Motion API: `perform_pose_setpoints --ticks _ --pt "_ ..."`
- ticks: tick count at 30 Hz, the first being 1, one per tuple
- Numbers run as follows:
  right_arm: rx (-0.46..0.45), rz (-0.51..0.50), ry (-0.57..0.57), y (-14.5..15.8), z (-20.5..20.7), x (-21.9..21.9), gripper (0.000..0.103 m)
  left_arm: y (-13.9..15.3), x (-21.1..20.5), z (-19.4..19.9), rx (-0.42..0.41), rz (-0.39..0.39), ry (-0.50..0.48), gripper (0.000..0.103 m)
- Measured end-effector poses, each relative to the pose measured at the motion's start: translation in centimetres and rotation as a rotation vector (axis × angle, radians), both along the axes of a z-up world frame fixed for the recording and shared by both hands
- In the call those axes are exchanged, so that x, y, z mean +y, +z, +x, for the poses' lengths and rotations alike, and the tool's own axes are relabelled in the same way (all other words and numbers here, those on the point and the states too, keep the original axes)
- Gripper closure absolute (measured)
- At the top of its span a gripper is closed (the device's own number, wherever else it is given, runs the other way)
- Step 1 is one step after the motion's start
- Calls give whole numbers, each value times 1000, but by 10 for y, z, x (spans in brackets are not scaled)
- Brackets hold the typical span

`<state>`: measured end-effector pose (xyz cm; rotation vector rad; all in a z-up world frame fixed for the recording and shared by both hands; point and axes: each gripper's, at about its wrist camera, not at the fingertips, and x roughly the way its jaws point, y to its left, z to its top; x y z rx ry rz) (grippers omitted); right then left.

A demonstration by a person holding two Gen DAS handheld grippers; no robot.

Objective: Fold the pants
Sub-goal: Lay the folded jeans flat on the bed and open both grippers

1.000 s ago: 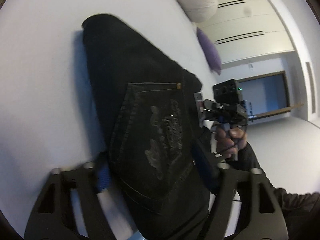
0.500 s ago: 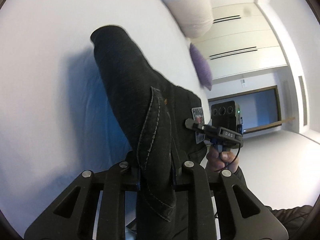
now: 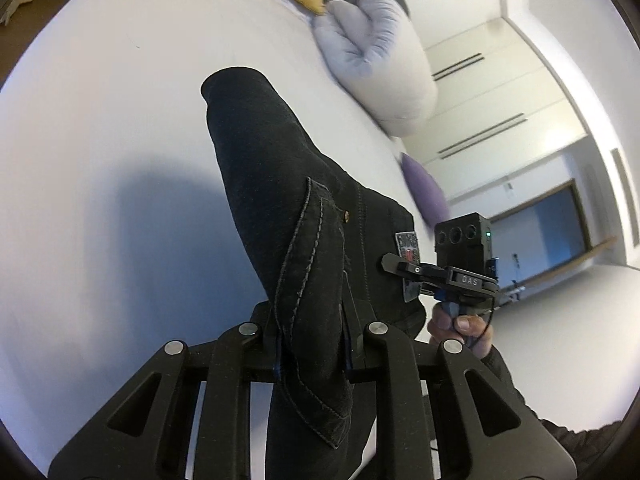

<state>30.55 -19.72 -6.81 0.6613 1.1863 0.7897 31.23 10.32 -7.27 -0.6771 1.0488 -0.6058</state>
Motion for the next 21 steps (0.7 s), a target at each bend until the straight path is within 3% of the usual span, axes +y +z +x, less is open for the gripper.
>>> perform_pose_setpoints --ticks 7,8,9,11,14,16,18,19,21 --pt "99 -49 -21 -58 52 25 83 -67 47 51 107 57 28 85" --pt "116 -64 -28 -68 54 25 81 -79 48 55 128 67 34 84" --pt "135 -68 -38 -80 54 23 73 -89 50 58 144 69 40 81" --pt "166 -5 -75 -100 52 13 74 -103 49 57 156 67 55 72" --pt "145 72 -121 -105 44 0 73 -105 54 52 130 62 76 67" --pt "134 74 -148 -102 38 -6 63 -93 49 51 96 124 107 51" --pt "109 39 -182 -93 26 -15 55 -72 46 38 24 215 164 22" --pt "95 10 -191 -88 20 -18 48 -61 46 32 -16 241 183 19" --pt "43 -92 -215 -70 2 -23 40 -38 40 19 -93 322 222 3"
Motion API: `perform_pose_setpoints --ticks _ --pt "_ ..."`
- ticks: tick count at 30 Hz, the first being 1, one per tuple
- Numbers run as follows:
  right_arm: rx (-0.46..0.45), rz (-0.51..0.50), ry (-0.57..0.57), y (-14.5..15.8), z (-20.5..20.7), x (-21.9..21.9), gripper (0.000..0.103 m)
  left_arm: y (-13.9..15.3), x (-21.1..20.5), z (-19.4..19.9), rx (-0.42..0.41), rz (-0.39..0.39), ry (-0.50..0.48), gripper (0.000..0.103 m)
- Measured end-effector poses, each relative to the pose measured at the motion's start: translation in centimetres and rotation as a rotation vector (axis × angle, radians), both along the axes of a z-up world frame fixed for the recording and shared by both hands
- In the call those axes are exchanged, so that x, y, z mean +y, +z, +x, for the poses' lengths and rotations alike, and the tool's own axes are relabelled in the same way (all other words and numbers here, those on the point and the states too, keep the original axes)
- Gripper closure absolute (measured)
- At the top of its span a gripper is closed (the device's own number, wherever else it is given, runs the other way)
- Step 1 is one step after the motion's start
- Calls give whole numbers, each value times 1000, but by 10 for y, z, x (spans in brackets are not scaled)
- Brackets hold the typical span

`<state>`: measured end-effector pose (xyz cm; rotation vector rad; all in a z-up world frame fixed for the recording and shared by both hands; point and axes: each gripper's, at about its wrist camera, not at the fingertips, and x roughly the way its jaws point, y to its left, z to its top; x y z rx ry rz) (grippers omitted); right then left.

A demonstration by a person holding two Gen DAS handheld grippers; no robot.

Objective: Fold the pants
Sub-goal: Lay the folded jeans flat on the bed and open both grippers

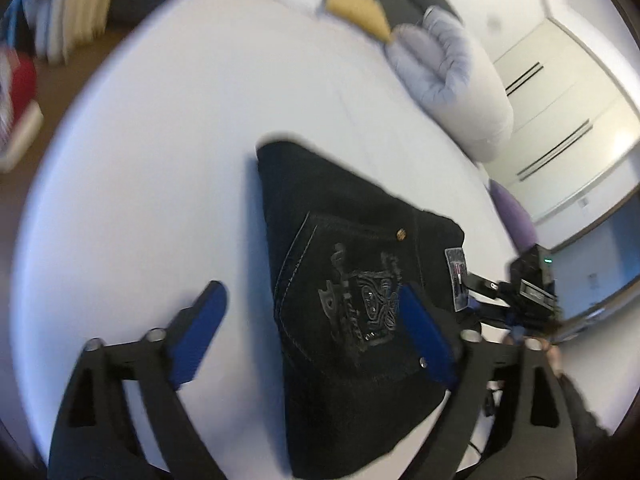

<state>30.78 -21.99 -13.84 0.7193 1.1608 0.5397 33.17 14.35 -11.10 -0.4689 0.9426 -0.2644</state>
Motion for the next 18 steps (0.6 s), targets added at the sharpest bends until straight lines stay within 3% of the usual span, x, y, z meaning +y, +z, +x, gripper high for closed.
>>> perform_pose_setpoints --ticks 3,4,8,13,16,18 --pt "-83 -150 -14 31 -26 0 37 39 -19 -40 -120 224 65 0" --pt "-127 -201 -23 45 -40 3 29 56 -30 -60 -186 336 101 0" --pt "-331 -381 -75 97 -93 16 17 105 -67 -132 -389 606 218 0" --pt "-622 -556 -136 167 -162 45 0 161 -86 -213 -551 745 359 0" --pt "-772 -634 -203 201 -199 51 0 187 -88 -247 -567 703 395 0" --pt "-821 -661 -265 218 -220 55 0 197 -92 -272 -571 721 446 0"
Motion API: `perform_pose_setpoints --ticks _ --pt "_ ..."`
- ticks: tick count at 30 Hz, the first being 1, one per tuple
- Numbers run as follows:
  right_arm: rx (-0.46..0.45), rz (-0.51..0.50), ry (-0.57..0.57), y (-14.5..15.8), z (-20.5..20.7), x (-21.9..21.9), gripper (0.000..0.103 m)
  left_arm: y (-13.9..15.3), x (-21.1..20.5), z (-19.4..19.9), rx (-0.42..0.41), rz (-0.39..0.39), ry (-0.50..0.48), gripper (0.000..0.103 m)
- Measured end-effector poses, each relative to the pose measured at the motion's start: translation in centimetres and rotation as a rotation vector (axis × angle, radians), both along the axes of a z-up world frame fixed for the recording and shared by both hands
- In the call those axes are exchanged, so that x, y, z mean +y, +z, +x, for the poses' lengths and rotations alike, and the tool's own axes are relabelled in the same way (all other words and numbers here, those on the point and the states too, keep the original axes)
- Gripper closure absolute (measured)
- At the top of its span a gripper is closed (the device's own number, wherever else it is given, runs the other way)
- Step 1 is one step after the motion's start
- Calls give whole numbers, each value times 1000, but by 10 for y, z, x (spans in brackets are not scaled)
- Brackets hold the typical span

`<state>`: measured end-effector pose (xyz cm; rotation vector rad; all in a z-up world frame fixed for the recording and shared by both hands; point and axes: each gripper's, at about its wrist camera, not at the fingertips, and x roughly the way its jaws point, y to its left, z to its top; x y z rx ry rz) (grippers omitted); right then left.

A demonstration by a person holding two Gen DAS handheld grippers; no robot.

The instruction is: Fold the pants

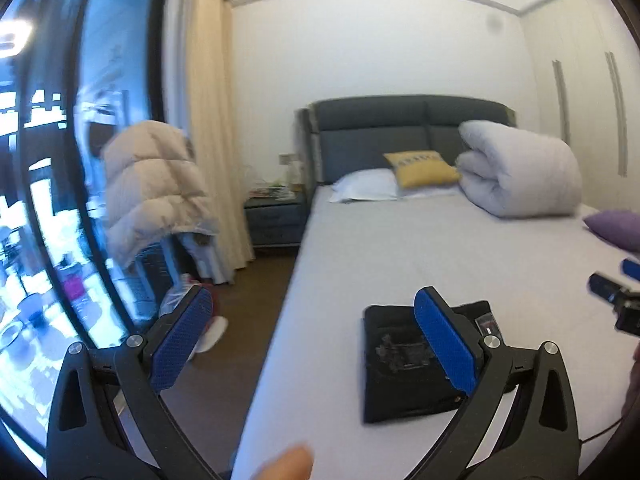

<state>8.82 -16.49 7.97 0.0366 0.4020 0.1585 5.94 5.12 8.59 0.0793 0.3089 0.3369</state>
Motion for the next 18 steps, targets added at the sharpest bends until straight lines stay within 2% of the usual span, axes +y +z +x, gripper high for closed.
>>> perform_pose_setpoints --ticks 2,5,9,14,18 --pt "-38 36 -17 18 -17 -2 0 11 -8 -18 8 46 24 0" --pt "-29 104 -17 41 -35 -9 0 22 -15 -38 65 11 -46 0" --pt "36 92 -59 61 -54 -8 0 27 -20 -63 135 -28 -47 0" --pt "140 112 -75 59 -65 -4 0 10 -18 -61 254 -138 -66 0" --pt "190 52 -61 42 -71 10 0 -10 -15 -44 318 -181 -74 0"
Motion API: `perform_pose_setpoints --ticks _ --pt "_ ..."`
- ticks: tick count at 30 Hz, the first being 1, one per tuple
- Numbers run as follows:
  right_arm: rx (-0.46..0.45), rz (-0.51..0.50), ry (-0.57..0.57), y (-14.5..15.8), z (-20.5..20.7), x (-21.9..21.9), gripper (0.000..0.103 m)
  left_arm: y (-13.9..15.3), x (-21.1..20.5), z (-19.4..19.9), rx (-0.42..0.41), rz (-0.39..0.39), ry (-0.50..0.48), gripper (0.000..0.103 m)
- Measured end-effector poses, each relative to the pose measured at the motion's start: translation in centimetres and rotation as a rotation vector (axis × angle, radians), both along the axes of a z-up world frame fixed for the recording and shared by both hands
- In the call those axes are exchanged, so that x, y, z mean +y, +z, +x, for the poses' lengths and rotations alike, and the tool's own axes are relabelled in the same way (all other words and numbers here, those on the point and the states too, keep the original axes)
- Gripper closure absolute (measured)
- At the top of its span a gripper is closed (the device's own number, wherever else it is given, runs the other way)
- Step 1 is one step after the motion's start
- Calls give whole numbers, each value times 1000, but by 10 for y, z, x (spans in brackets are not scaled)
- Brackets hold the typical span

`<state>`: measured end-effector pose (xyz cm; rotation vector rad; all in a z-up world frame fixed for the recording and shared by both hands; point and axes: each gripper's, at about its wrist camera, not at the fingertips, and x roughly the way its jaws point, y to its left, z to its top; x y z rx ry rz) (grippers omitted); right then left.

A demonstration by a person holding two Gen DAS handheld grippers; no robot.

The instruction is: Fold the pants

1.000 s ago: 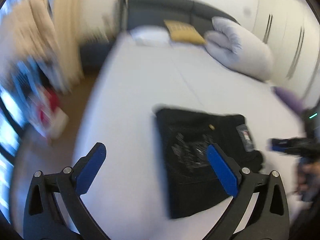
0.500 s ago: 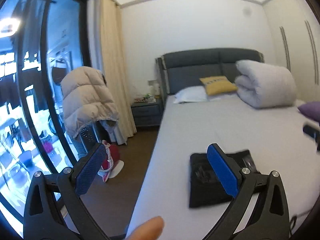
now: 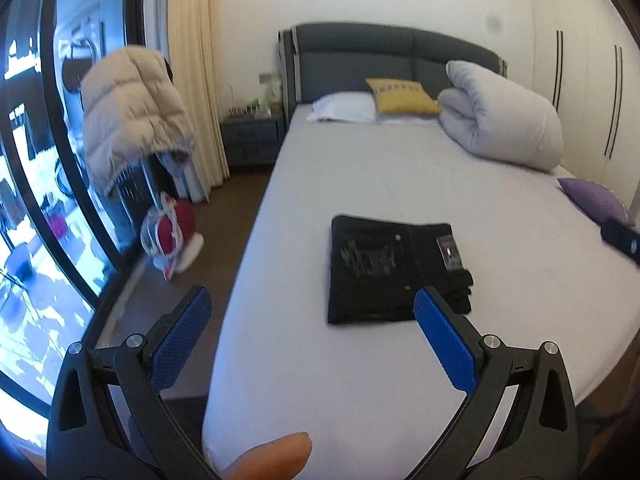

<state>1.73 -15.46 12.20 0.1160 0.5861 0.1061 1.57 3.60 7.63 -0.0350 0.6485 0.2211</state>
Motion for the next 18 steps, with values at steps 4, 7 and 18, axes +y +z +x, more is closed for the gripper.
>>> perform_pose_setpoints --ticks 4,7,18 --pt "38 -37 39 -17 -7 16 0 -12 1 12 32 -8 -3 0" --pt "57 -56 62 -23 -9 24 0 -15 4 22 45 -15 -7 0" --pt "101 -78 69 -27 -3 28 0 -30 8 44 86 -23 -10 0"
